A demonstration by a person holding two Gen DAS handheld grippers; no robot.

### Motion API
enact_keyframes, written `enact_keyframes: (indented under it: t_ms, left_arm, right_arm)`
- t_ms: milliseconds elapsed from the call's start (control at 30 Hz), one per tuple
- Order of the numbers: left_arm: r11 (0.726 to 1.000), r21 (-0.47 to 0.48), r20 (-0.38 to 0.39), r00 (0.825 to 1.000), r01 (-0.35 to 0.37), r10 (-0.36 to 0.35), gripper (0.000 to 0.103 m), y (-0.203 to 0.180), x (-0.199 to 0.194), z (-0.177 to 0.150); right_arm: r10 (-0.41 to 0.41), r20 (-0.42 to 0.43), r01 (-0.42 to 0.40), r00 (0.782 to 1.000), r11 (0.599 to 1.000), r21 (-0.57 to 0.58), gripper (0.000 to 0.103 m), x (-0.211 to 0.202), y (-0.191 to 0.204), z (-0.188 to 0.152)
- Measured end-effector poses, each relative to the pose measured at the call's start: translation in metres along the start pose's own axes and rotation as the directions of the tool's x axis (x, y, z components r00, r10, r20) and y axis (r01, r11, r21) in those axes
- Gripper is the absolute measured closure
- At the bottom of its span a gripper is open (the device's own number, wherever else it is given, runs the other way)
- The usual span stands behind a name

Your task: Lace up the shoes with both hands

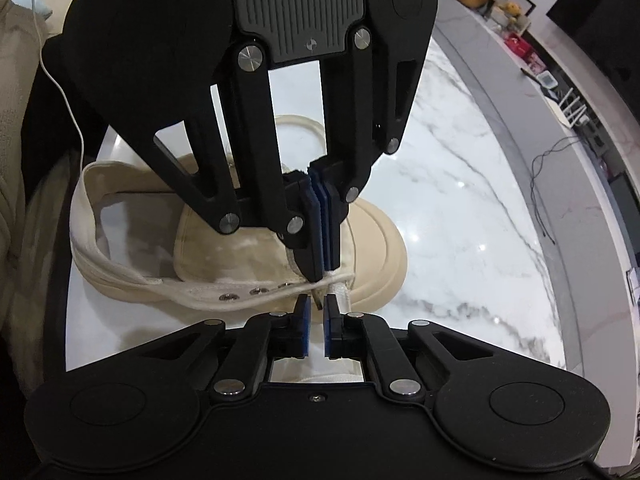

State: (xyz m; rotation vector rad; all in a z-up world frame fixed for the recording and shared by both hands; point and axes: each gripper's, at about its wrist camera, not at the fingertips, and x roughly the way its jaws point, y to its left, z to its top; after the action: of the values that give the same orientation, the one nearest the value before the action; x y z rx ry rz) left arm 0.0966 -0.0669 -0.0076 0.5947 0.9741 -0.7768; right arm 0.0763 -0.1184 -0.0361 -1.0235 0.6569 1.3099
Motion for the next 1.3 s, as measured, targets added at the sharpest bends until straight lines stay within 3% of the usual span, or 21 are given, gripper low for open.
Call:
enact_keyframes:
  t_ms: [233, 433, 567, 933, 1300]
  left_arm:
    - [1.000, -0.016, 0.004, 1.000, -0.012, 0.012, 0.101, 0.001, -0.004, -0.002]
    - [0.999, -0.038, 0.005, 1.000, -0.029, 0.029, 0.090, -0.004, -0.025, -0.012]
    - [0.998, -0.052, 0.002, 1.000, -0.029, 0.029, 0.090, -0.014, -0.033, -0.023]
    - [0.966, -0.247, -0.003, 0.997, -0.078, 0.080, 0.090, -0.013, -0.040, -0.049]
    - [0.942, -0.322, 0.006, 0.995, -0.096, 0.104, 0.090, -0.011, -0.049, -0.066]
  right_arm:
    - [-0.005, -0.004, 0.005, 1.000, 1.000, 0.009, 0.102, 0.003, 0.001, 0.005]
    - [-0.012, -0.038, 0.013, 0.999, 0.999, 0.038, 0.102, -0.002, -0.002, 0.002]
    - [-0.023, -0.066, 0.026, 0.998, 0.998, 0.050, 0.102, -0.006, -0.003, -0.003]
    - [-0.080, -0.114, 0.093, 0.990, 0.990, 0.109, 0.102, -0.042, 0.018, -0.032]
    - [-0.103, -0.307, 0.175, 0.946, 0.960, 0.218, 0.102, -0.086, 0.036, -0.097]
